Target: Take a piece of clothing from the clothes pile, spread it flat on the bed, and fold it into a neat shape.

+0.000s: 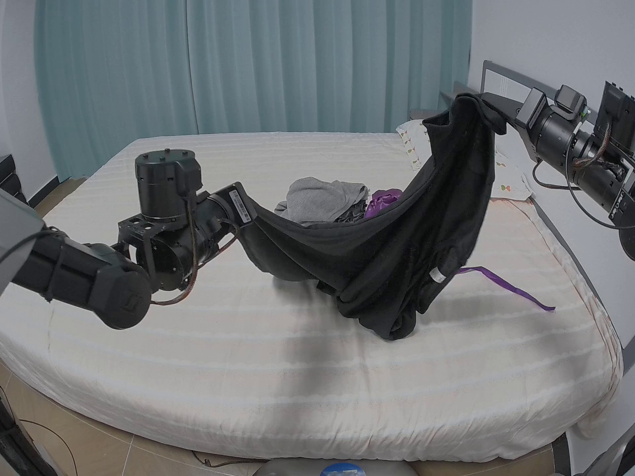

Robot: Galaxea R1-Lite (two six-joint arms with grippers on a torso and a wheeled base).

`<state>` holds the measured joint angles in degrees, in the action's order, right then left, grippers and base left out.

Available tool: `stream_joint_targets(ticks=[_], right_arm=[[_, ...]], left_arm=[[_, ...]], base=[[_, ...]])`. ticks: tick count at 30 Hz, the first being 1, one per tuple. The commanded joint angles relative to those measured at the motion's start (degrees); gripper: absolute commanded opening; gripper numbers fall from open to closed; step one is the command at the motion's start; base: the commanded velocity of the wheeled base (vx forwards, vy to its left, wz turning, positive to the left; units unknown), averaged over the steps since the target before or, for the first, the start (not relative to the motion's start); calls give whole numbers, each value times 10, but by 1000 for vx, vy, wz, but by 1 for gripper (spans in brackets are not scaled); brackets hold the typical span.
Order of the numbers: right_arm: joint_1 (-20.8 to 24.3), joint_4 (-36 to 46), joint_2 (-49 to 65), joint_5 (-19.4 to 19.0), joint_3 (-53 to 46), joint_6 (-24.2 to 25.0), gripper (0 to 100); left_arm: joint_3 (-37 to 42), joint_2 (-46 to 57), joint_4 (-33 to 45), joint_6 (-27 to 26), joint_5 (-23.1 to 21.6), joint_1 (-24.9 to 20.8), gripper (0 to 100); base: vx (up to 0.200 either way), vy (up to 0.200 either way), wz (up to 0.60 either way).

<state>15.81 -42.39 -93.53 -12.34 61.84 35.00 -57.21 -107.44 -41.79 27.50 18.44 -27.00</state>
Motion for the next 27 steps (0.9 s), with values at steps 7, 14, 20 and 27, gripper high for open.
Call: stream_joint_targets(ticks=[7, 14, 20, 27], right_arm=[[-25, 24, -6, 3, -152, -25, 0], [-21, 5, -35, 34, -161, -21, 0], [-20, 4, -36, 39, -157, -3, 0], [-14, 4, -37, 53, -171, 2, 0]], left_arm=[[144, 92, 13, -12, 4, -44, 0], [182, 93, 13, -4, -5, -52, 0], [178, 90, 28, 32, -13, -52, 0], [112, 121, 196, 152, -118, -39, 0]], base=[[0, 0, 0], [0, 0, 0], [0, 0, 0], [0, 0, 0]])
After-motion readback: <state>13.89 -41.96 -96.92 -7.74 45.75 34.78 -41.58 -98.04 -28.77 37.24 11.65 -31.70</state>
